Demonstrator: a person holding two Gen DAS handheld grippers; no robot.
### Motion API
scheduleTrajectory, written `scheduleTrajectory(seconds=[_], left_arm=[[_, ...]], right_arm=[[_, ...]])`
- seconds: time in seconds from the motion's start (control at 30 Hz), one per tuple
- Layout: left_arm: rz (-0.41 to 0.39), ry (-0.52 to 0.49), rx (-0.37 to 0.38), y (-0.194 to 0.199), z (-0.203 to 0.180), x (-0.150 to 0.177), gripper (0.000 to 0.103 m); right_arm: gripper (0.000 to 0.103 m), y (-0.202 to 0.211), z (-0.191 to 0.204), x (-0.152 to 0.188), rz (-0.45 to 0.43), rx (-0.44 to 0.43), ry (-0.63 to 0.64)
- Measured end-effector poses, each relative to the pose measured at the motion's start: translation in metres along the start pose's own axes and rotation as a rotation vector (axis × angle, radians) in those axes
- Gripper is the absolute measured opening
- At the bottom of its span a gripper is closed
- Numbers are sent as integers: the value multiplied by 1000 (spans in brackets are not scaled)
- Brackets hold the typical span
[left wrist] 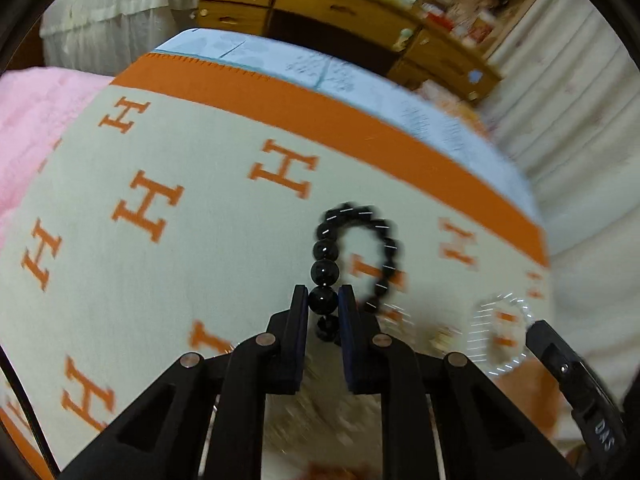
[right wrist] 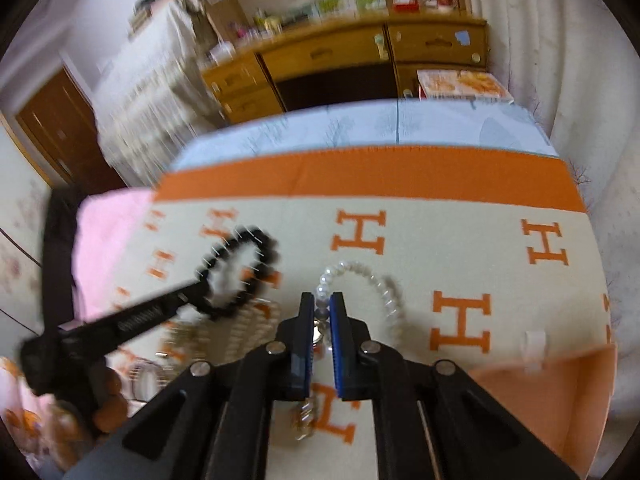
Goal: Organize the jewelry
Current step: 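Carry both bracelets into the pink tray and open both tools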
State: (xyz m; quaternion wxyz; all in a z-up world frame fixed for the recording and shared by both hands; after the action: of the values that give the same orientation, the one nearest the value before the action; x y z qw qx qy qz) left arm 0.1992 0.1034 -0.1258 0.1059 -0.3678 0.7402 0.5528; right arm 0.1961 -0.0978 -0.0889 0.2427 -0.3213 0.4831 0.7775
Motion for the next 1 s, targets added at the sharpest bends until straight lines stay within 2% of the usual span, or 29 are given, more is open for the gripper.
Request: scheduleTrajectory(seconds=[0.1, 0.27, 0.37, 0.47, 0.6, 0.77, 1.0], left_arm=[[-39, 9, 120, 31, -10, 6, 12], [-101, -38, 297, 81, -42, 17, 12], [-128, -84, 388, 105, -67, 25, 12], [-132, -139, 472, 122, -96, 42, 12], [-98, -218, 529, 124, -130, 67, 12], [-37, -291, 556, 113, -167, 98, 12], [18, -341, 554, 102, -190, 120, 12]], right_arm=[[7, 39, 0, -3, -91, -35, -26], [7, 95, -9, -1, -197, -37, -51], [7, 121, -19, 5, -239, 18, -33], [7, 132, -36, 20, -239, 107, -15], [8, 128, -59, 44, -175, 165, -33], [8, 118, -76, 78, -87, 198, -57], [8, 130, -83, 103, -80, 245, -34]])
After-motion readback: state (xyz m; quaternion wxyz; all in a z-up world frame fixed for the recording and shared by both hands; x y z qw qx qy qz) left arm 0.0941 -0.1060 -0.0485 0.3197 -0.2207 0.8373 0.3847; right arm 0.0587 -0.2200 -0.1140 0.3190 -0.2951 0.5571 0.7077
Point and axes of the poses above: each gripper's, at about its wrist camera, not at the fingertips, and y roughly against the way its jaws point, z to its left, x to its underside, the point moved 2 cm from there along -y, roughly the way its jaws point, and after that the axes turned 12 degrees about -z, right-handed, at the moved point
